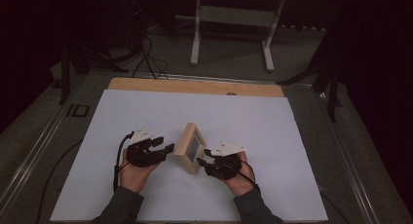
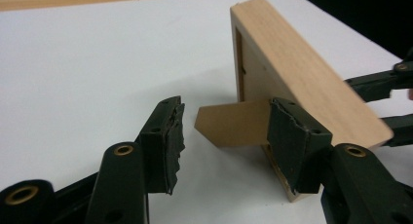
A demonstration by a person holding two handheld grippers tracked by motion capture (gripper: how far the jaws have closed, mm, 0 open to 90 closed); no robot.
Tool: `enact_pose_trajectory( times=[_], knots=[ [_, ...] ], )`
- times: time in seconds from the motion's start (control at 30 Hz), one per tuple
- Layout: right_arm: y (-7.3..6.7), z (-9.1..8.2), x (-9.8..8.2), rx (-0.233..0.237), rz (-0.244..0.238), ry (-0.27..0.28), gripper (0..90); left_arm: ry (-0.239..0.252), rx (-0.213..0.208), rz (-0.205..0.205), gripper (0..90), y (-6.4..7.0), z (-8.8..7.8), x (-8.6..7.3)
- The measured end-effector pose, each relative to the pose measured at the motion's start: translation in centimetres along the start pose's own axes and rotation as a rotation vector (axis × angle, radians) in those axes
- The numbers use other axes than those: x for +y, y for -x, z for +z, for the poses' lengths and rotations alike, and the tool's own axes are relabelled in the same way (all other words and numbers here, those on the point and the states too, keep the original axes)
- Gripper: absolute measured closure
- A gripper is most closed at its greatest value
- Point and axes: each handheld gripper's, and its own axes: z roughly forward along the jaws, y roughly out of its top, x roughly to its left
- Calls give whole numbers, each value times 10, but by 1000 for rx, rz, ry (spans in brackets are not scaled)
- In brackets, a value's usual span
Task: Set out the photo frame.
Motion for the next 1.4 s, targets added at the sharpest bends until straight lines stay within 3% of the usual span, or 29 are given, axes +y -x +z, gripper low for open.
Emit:
enact_pose_trajectory(
  times=[0.7, 1.0, 1.4],
  knots=[
    [7, -4, -1, -19, 14, 6, 551, 60, -44, -10, 426, 9, -18, 10],
    [9, -5, -1, -26, 24, 8, 542, 64, -64, -11, 389, 14, -19, 12],
    [11, -7, 0, -28, 32, 18, 536, 32, -94, 32, 364, 30, -9, 12]
  ],
)
